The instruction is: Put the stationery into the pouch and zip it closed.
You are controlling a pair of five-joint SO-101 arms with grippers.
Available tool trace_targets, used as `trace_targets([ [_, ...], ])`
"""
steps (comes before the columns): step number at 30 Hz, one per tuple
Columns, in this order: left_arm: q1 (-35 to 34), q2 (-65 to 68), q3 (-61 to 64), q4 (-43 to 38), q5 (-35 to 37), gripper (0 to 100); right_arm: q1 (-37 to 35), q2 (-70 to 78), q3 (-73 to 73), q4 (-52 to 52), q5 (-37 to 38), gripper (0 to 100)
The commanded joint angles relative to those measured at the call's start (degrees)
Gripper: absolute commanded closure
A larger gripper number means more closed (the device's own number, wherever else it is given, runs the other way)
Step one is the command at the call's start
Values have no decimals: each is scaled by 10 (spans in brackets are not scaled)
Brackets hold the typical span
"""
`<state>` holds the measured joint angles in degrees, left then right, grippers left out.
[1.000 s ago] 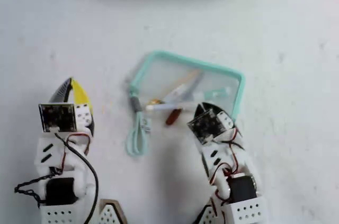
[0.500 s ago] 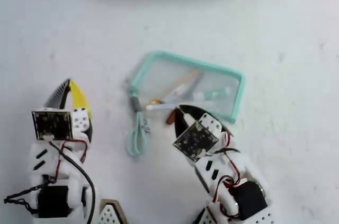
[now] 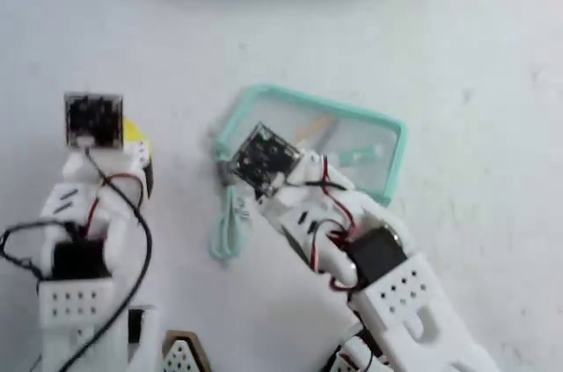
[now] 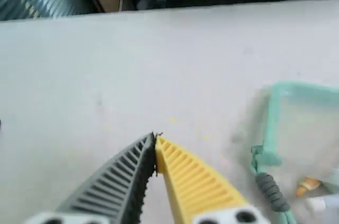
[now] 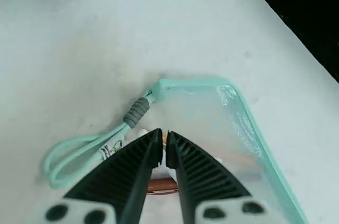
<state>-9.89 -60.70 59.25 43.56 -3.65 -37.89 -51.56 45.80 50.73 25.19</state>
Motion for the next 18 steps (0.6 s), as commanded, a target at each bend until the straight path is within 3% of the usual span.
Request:
trace_targets([
  [1,-39,109,-32,-71,11,976,-5,55,-70,1,-21,982],
  [7,-82,157,25,-185,69,976,-6,174,-129,0,-21,982],
  [18,-44,72,100,-222,68,976,-7,308,-186,-1,-25,982],
])
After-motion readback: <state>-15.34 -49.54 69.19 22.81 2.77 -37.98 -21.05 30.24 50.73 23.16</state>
